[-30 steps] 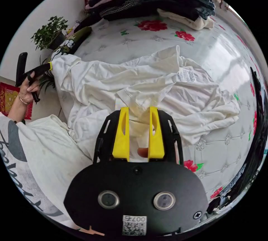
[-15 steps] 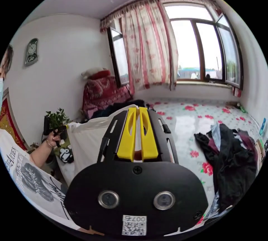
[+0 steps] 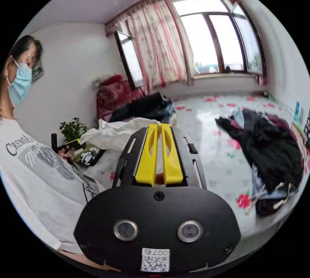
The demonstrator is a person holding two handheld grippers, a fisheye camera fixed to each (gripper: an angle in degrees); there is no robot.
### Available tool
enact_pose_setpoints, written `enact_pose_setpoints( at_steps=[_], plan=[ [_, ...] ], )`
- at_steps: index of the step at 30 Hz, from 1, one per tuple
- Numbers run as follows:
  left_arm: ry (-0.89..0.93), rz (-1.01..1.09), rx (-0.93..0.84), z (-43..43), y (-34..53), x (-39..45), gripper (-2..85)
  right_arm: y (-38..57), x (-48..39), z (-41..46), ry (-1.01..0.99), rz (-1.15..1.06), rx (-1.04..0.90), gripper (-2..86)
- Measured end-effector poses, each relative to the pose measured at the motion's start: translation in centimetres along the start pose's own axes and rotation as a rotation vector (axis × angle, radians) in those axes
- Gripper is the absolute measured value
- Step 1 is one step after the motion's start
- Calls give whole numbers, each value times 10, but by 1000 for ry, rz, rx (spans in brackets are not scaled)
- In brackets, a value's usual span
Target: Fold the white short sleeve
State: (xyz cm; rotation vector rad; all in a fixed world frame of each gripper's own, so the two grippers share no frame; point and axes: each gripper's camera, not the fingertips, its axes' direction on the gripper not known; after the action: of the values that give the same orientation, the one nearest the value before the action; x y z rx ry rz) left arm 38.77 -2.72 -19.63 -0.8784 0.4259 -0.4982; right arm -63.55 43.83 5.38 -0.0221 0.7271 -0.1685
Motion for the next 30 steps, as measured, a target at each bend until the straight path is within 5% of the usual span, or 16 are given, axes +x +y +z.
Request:
enact_pose_setpoints(
  at_steps=[5,13,18,23,30],
  plan=[
    [18,-226,-288,78,75,-11,54,153,28,93,54,322,-539,-1],
    [204,22,-470,258,31,77,84,155,8,125,49,283,-605,-2],
    [90,109,-730,388,34,113,28,133,7,113,38,306,-529,-2],
    [137,105,-669,368,12,112,-7,130,12,84,63,363,-494,-1],
    [206,-101,-306,193,-26,51,-10,124,31,22,48,455,-403,-1]
  ],
)
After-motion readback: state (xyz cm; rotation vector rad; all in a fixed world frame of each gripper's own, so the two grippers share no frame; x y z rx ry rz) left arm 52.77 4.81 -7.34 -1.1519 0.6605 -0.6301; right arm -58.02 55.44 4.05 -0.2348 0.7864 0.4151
